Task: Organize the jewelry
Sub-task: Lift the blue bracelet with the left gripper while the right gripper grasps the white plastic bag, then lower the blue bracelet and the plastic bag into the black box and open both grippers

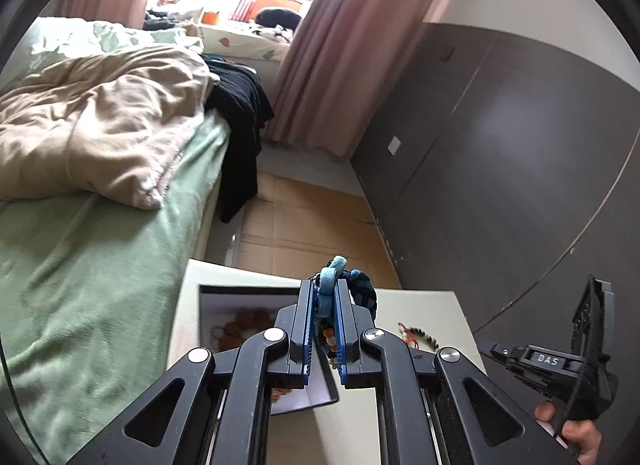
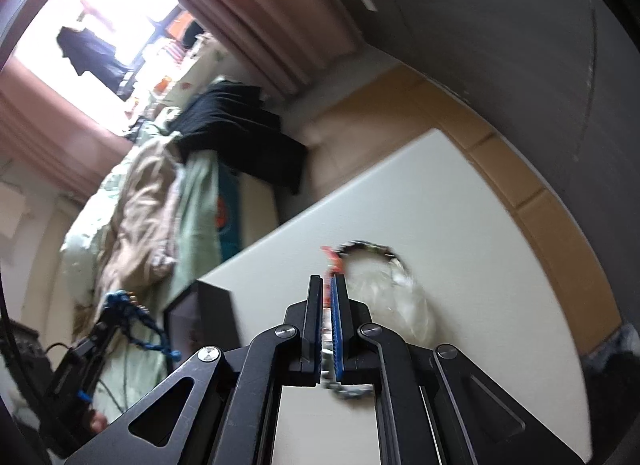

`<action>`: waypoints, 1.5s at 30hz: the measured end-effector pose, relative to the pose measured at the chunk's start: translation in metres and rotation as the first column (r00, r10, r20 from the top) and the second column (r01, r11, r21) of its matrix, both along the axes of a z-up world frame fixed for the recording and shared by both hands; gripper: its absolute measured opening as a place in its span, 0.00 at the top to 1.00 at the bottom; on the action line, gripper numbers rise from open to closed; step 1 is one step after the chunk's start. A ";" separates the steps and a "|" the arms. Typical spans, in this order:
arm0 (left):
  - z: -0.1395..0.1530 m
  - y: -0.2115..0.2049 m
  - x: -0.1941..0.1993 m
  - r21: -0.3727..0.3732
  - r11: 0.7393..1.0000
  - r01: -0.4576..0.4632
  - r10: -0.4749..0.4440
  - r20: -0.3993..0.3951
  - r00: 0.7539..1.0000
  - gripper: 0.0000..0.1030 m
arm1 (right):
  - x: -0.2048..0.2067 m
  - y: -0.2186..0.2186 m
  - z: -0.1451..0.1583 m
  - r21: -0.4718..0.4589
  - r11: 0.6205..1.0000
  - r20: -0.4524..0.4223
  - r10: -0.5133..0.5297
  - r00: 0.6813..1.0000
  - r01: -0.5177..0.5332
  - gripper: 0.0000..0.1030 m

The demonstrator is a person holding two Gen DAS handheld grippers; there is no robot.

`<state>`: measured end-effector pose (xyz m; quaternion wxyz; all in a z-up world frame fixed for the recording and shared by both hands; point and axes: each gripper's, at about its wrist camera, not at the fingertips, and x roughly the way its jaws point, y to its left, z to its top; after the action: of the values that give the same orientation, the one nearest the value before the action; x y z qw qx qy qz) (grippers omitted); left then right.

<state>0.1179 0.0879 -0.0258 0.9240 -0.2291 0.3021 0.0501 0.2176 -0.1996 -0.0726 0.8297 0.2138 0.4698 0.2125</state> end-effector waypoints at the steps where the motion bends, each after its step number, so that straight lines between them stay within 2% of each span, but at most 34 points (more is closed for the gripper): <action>1: 0.001 0.003 -0.002 -0.001 1.000 -0.006 0.006 0.004 1.000 0.91 | -0.002 0.005 0.003 0.008 1.000 0.010 0.008 1.000 -0.008 0.94; 3: 0.003 0.011 -0.006 -0.009 1.000 -0.023 0.023 0.013 1.000 0.91 | -0.008 0.016 0.008 0.023 0.999 0.036 0.030 0.999 -0.031 0.94; 5: 0.005 0.018 -0.009 -0.019 0.999 -0.034 0.034 0.020 0.999 0.91 | -0.013 0.025 0.015 0.001 0.999 0.066 0.048 0.997 -0.048 0.94; 8: 0.005 0.024 -0.011 -0.034 0.998 -0.043 0.044 0.023 0.999 0.91 | -0.015 0.030 0.017 -0.131 0.991 0.092 0.030 0.995 -0.018 0.94; 10: 0.005 0.027 -0.012 -0.035 0.999 -0.041 0.042 0.023 0.999 0.91 | -0.010 0.030 0.009 -0.207 0.978 0.062 0.017 0.998 -0.004 0.93; 11: 0.006 0.027 -0.013 -0.034 0.999 -0.040 0.041 0.024 0.999 0.91 | -0.005 0.030 0.002 -0.228 0.974 0.028 0.011 1.000 -0.005 0.89; 13: 0.006 0.030 -0.015 -0.039 0.998 -0.041 0.042 0.027 0.999 0.91 | 0.002 0.023 -0.010 -0.255 0.967 -0.012 -0.017 1.000 0.013 0.55; 15: 0.007 0.033 -0.016 -0.044 0.998 -0.045 0.046 0.028 0.999 0.91 | 0.005 0.020 -0.019 -0.272 0.962 -0.025 -0.032 0.999 0.024 0.47; 23: 0.007 0.042 -0.018 -0.066 0.996 -0.063 0.066 0.031 0.997 0.91 | 0.021 0.023 -0.065 -0.360 0.933 -0.164 -0.065 0.984 0.002 0.49; 24: 0.007 0.043 -0.019 -0.068 0.996 -0.065 0.067 0.032 0.997 0.91 | 0.021 0.020 -0.065 -0.343 0.939 -0.157 -0.071 0.985 0.013 0.69; 25: 0.007 0.044 -0.019 -0.070 0.995 -0.066 0.068 0.032 0.997 0.91 | 0.021 0.017 -0.065 -0.338 0.941 -0.161 -0.074 0.984 0.015 0.95; 29: 0.006 0.045 -0.019 -0.078 0.995 -0.068 0.071 0.031 0.997 0.91 | 0.017 -0.001 -0.052 -0.285 0.956 -0.127 -0.110 0.986 0.070 0.94; 33: 0.006 0.043 -0.019 -0.074 0.995 -0.066 0.068 0.030 0.997 0.91 | 0.007 -0.005 -0.032 -0.195 0.978 -0.078 -0.086 0.993 0.069 0.95; 39: 0.007 0.046 -0.021 -0.071 0.995 -0.075 0.077 0.033 0.996 0.91 | -0.008 0.014 -0.006 -0.076 0.997 0.012 -0.013 1.000 0.014 0.95; 45: 0.010 0.051 -0.025 -0.076 0.994 -0.083 0.086 0.038 0.996 0.91 | -0.022 0.044 0.017 0.044 0.996 0.100 0.076 0.992 -0.081 0.95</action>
<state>0.0931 0.1390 -0.0158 0.9180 -0.2766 0.2746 0.0731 0.1953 -0.1560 -0.0556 0.8375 0.2040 0.4311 0.2665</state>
